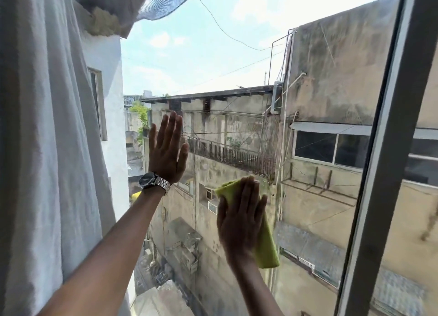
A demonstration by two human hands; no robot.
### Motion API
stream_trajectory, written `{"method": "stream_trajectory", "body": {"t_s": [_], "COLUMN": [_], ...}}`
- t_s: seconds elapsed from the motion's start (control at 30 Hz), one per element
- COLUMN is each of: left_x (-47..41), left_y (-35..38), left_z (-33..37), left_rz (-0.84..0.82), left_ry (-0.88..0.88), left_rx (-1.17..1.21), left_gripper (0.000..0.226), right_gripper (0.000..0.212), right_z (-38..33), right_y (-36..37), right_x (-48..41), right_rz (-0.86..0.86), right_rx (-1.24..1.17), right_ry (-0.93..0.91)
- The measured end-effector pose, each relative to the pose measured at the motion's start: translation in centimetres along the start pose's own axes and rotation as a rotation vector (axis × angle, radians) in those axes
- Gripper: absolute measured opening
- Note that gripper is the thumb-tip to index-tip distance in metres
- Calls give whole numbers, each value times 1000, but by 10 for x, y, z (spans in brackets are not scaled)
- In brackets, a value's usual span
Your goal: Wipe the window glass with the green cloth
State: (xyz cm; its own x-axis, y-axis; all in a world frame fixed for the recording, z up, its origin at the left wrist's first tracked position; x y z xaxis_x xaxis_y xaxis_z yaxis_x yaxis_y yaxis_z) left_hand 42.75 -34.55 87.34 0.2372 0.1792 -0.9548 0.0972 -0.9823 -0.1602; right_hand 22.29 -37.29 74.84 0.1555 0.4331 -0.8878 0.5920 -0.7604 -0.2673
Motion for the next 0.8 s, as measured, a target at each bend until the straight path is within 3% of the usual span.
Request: {"method": "stream_trajectory", "body": {"t_s": [0.13, 0.23, 0.33, 0.57, 0.63, 0.8], "left_x": [-1, 1, 1, 0, 0, 7], "left_y": [0, 2, 1, 3, 2, -2], "left_z": [1, -2, -1, -2, 1, -7], "left_rz": [18, 33, 34, 76, 100, 179], "left_ry": [-1, -2, -1, 7, -16, -261], "left_rx": [11, 23, 26, 26, 25, 8], "left_gripper": [61, 61, 61, 61, 62, 60], "right_gripper": [69, 67, 67, 63, 62, 65], "right_z": [-73, -103, -84, 39, 23, -90], "right_y": [-22, -29, -24, 8, 11, 2], "right_x": [-133, -178, -145, 50, 33, -81], "right_rz": [103, 137, 107, -116, -60, 84], "right_rx": [-116, -169, -156, 46, 67, -74], "right_ry": [-51, -88, -147, -194, -203, -264]}}
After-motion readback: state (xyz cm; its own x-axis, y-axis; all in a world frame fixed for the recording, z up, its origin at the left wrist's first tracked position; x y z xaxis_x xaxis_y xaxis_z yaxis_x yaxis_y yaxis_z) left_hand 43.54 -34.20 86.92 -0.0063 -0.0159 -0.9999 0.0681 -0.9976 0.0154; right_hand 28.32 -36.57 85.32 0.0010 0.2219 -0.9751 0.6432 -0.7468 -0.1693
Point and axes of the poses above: each hand's wrist, its own x-axis away from the middle knuckle, its own y-axis out of the palm, z = x × y, the point moved 4 cm from there along -x, towards the middle knuckle, and after that the axes turned 11 degrees about y, right-handed, at the moved point
